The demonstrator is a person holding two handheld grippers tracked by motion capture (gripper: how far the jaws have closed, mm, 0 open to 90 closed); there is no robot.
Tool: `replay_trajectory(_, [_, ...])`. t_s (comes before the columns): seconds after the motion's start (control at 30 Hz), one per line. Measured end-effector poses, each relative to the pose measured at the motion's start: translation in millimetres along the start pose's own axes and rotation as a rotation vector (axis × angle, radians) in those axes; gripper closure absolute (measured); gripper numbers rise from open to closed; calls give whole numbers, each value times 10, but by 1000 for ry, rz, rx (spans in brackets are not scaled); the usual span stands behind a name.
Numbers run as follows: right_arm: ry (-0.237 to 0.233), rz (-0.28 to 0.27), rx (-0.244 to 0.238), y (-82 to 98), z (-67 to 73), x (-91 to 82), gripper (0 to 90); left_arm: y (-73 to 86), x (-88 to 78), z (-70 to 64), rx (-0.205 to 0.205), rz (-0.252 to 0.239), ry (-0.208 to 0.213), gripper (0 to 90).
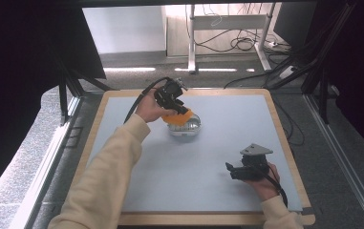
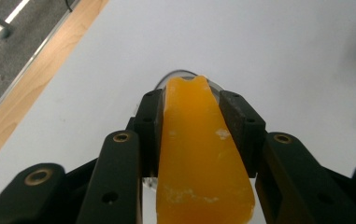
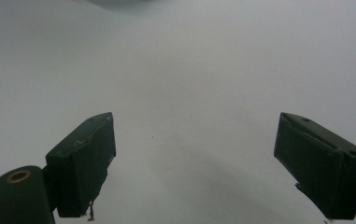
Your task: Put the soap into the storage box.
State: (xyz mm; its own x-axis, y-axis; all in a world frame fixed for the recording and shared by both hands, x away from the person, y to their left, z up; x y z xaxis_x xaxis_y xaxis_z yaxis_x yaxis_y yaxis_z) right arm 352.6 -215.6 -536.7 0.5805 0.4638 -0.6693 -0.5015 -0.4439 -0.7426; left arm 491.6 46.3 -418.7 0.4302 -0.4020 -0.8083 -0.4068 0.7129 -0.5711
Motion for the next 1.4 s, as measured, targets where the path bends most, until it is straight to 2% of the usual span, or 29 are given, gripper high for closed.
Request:
replay_trajectory(0.1, [-2, 4, -4, -6, 12, 14, 129, -55, 121, 37, 0, 5, 0, 623])
replay_trajectory(0.37, [1, 6, 3, 9, -13, 9, 129, -137, 230, 25, 0, -28, 20, 623])
replay_trajectory(0.6, [2, 10, 1, 10, -2, 16, 130, -134, 341, 11, 0, -39, 42, 623])
replay_trajectory(0.8, [2, 13, -2, 12, 2, 23, 129, -83, 477, 17, -10, -49, 59, 623])
replay_trajectory(0.87, [2, 13, 1, 14, 1, 23, 130, -60, 507, 14, -8, -68, 56, 623])
replay_trajectory(0.97, [3, 13, -1, 16, -9, 22, 130, -14, 515, 30, -18, -90, 86, 622])
replay_trajectory(1.13, [4, 12, -5, 15, -10, 17, 129, 51, 508, 48, -6, -85, 79, 622])
replay_trajectory(1.27, [4, 12, -5, 14, -8, 16, 130, 181, 537, 94, -8, -57, 79, 622])
replay_trajectory(1.3, [4, 12, -2, 14, -6, 18, 129, 211, 540, 113, 4, -41, 74, 622])
replay_trajectory(1.4, [4, 15, -1, 16, -4, 22, 130, 285, 552, 144, -5, -47, 90, 622])
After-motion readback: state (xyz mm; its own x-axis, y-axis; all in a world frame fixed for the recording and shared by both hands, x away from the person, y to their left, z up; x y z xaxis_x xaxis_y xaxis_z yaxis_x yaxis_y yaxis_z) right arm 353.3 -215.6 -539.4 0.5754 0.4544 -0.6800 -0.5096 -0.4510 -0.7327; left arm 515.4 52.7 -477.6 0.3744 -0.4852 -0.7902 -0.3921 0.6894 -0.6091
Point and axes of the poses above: each handheld gripper's, and its own axes: x roughly forward along the jaws, y roughly out of its underside, z roughly to its left, the point moved 5 cm from there along x, roughly forward along the jaws, and after that the axes turned 6 degrees about -y, right-handed, at the moved point
